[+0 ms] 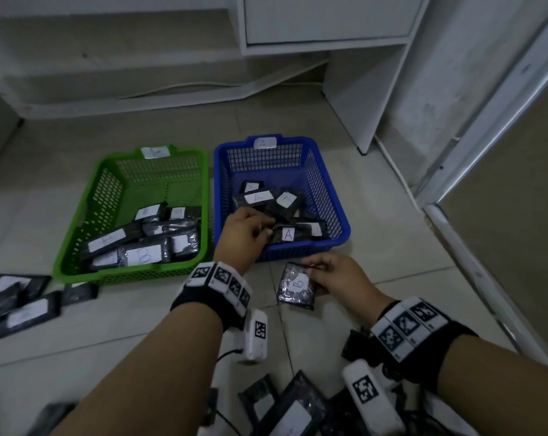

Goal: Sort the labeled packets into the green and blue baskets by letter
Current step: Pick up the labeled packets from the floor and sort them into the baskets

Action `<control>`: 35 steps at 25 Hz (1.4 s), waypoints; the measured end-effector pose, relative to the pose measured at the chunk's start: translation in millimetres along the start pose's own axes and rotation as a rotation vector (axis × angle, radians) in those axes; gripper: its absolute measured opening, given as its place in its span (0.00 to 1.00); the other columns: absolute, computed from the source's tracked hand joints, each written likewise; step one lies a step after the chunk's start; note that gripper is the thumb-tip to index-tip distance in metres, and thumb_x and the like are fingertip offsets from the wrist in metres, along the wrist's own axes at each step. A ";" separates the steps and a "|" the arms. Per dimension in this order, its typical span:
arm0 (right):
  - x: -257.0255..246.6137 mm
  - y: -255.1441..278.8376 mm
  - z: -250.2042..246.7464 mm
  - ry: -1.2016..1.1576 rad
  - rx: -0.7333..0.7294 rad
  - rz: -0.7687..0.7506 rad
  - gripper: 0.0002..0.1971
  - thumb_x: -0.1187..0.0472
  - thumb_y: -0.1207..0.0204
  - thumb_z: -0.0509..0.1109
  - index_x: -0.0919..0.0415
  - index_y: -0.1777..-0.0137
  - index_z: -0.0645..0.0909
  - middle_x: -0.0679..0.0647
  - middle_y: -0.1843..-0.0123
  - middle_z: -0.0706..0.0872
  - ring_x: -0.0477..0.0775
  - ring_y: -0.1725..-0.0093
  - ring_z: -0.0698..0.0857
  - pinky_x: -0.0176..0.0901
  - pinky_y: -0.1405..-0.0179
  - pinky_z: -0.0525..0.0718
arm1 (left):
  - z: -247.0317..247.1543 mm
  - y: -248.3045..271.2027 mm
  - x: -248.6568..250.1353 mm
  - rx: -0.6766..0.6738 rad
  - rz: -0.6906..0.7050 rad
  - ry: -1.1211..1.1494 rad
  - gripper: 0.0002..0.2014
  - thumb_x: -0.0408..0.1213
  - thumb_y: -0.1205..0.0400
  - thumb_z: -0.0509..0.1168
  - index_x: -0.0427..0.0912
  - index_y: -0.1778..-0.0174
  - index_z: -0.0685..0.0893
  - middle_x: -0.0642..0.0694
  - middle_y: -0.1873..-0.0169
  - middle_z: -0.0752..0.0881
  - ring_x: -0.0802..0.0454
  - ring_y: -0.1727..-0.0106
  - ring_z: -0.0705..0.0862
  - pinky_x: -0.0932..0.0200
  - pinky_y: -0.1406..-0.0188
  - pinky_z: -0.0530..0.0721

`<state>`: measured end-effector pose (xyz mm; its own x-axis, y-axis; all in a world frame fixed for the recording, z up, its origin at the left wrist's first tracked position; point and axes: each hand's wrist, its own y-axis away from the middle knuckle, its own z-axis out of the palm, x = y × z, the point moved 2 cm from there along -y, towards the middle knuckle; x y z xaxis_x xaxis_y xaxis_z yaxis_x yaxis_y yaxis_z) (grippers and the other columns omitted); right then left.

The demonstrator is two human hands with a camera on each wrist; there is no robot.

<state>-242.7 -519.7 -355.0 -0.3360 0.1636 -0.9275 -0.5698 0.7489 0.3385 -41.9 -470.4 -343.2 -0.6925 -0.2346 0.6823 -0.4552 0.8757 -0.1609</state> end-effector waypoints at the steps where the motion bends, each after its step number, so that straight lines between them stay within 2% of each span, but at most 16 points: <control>1: -2.6 -0.2 8.5 0.004 -0.011 -0.016 0.10 0.71 0.24 0.69 0.54 0.52 0.85 0.52 0.57 0.89 0.50 0.59 0.87 0.43 0.64 0.88 | -11.9 13.5 -6.3 0.062 0.012 0.029 0.09 0.31 0.24 0.69 0.45 0.51 0.90 0.48 0.50 0.82 0.50 0.44 0.78 0.60 0.40 0.75; 4: -17.5 -6.3 53.2 -0.018 -0.026 -0.071 0.09 0.72 0.25 0.70 0.55 0.53 0.83 0.53 0.59 0.87 0.52 0.59 0.87 0.48 0.61 0.89 | -55.9 69.1 -38.1 0.296 -0.042 -0.035 0.10 0.25 0.26 0.67 0.43 0.57 0.89 0.49 0.57 0.81 0.51 0.50 0.77 0.61 0.49 0.73; 6: -34.5 -16.2 86.8 -0.012 -0.016 -0.147 0.11 0.71 0.26 0.71 0.52 0.58 0.81 0.52 0.62 0.85 0.48 0.62 0.85 0.41 0.65 0.86 | -81.5 104.1 -67.6 0.393 -0.111 -0.125 0.10 0.25 0.28 0.66 0.42 0.58 0.88 0.45 0.58 0.80 0.47 0.52 0.78 0.57 0.51 0.75; 8: -56.8 -31.0 120.3 0.033 -0.023 -0.263 0.12 0.72 0.27 0.71 0.51 0.61 0.81 0.49 0.61 0.86 0.45 0.62 0.84 0.38 0.62 0.84 | -102.2 133.5 -97.5 0.408 -0.203 -0.171 0.10 0.25 0.28 0.65 0.43 0.58 0.87 0.45 0.58 0.79 0.45 0.53 0.79 0.54 0.51 0.77; 10: -74.1 -46.7 158.5 0.053 -0.080 -0.317 0.09 0.72 0.26 0.71 0.56 0.58 0.83 0.50 0.58 0.88 0.47 0.58 0.86 0.45 0.56 0.87 | -116.9 162.3 -120.7 0.329 -0.305 -0.149 0.11 0.25 0.27 0.66 0.46 0.58 0.86 0.48 0.59 0.79 0.48 0.54 0.79 0.56 0.52 0.77; 12: -81.8 -61.1 187.5 0.080 -0.144 -0.302 0.08 0.72 0.27 0.71 0.59 0.53 0.84 0.52 0.52 0.89 0.51 0.50 0.87 0.49 0.48 0.88 | -118.8 189.6 -130.5 0.157 -0.353 -0.072 0.11 0.27 0.27 0.68 0.49 0.59 0.86 0.51 0.60 0.81 0.53 0.56 0.80 0.59 0.54 0.78; 14: -79.0 -73.0 205.0 0.264 -0.157 -0.311 0.12 0.71 0.28 0.72 0.57 0.47 0.85 0.53 0.45 0.89 0.52 0.45 0.86 0.49 0.40 0.85 | -113.0 216.7 -131.5 -0.039 -0.385 0.028 0.09 0.32 0.28 0.72 0.53 0.59 0.86 0.53 0.59 0.83 0.58 0.56 0.81 0.61 0.53 0.79; 16: -75.1 -71.3 210.8 0.490 -0.088 -0.383 0.15 0.70 0.28 0.71 0.56 0.43 0.85 0.55 0.41 0.86 0.52 0.43 0.84 0.40 0.37 0.81 | -106.5 239.7 -127.3 -0.183 -0.382 0.067 0.13 0.41 0.31 0.78 0.55 0.54 0.85 0.54 0.54 0.81 0.61 0.53 0.81 0.67 0.51 0.77; 18: -71.6 -52.2 209.4 0.524 0.021 -0.518 0.15 0.72 0.28 0.69 0.57 0.45 0.86 0.55 0.42 0.79 0.49 0.45 0.80 0.22 0.39 0.72 | -102.4 258.8 -121.4 -0.293 -0.355 0.039 0.29 0.54 0.40 0.81 0.54 0.43 0.82 0.54 0.47 0.76 0.61 0.47 0.77 0.72 0.46 0.74; 19: -66.8 -36.2 210.5 0.487 0.039 -0.572 0.13 0.73 0.28 0.69 0.58 0.48 0.87 0.54 0.45 0.77 0.47 0.48 0.78 0.15 0.44 0.69 | -102.3 268.0 -118.3 -0.328 -0.343 0.007 0.38 0.60 0.44 0.80 0.55 0.38 0.78 0.55 0.44 0.73 0.61 0.44 0.74 0.71 0.43 0.73; 20: -58.4 -18.8 211.5 0.453 0.019 -0.599 0.12 0.73 0.29 0.69 0.59 0.51 0.87 0.52 0.48 0.76 0.45 0.52 0.77 0.12 0.48 0.68 | -102.0 276.8 -116.8 -0.349 -0.316 -0.042 0.44 0.64 0.47 0.78 0.55 0.35 0.74 0.55 0.42 0.71 0.61 0.42 0.73 0.69 0.41 0.73; 23: -11.3 25.9 218.9 0.451 -0.209 -0.517 0.11 0.74 0.31 0.69 0.58 0.58 0.87 0.47 0.56 0.81 0.38 0.61 0.78 0.17 0.56 0.73 | -97.8 299.4 -116.3 -0.396 -0.202 -0.213 0.49 0.67 0.49 0.75 0.54 0.33 0.67 0.52 0.41 0.71 0.55 0.42 0.73 0.60 0.41 0.75; 26: 34.0 51.3 224.4 0.559 -0.400 -0.454 0.12 0.73 0.32 0.70 0.55 0.58 0.87 0.46 0.58 0.81 0.40 0.59 0.80 0.26 0.56 0.74 | -95.8 304.2 -119.1 -0.379 -0.199 -0.212 0.40 0.59 0.43 0.75 0.55 0.36 0.67 0.51 0.44 0.74 0.52 0.45 0.75 0.52 0.44 0.79; 29: 49.0 64.4 222.9 0.690 -0.584 -0.468 0.11 0.64 0.32 0.72 0.56 0.50 0.84 0.49 0.53 0.78 0.48 0.50 0.77 0.31 0.54 0.73 | -104.9 291.3 -125.1 -0.370 -0.289 -0.104 0.37 0.54 0.40 0.76 0.55 0.37 0.68 0.52 0.47 0.77 0.54 0.48 0.77 0.51 0.46 0.80; 32: 54.5 71.3 217.2 0.951 -0.733 -0.591 0.26 0.50 0.37 0.71 0.52 0.37 0.76 0.49 0.44 0.74 0.49 0.42 0.71 0.38 0.45 0.73 | -101.9 287.8 -122.1 -0.531 -0.242 -0.381 0.46 0.67 0.45 0.74 0.52 0.35 0.66 0.51 0.43 0.76 0.51 0.44 0.76 0.51 0.42 0.76; 35: 51.2 70.8 220.0 1.041 -0.770 -0.621 0.28 0.55 0.34 0.71 0.53 0.32 0.72 0.51 0.41 0.73 0.51 0.40 0.70 0.43 0.41 0.75 | -88.2 285.9 -112.8 -0.569 -0.139 -0.630 0.45 0.69 0.42 0.69 0.48 0.33 0.66 0.50 0.42 0.76 0.47 0.42 0.77 0.49 0.39 0.72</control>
<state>-135.3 -317.0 -413.3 -0.0815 -0.8426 -0.5324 -0.9686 -0.0589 0.2416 -44.6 -156.4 -403.2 -0.9096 -0.3983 0.1186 -0.3257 0.8604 0.3918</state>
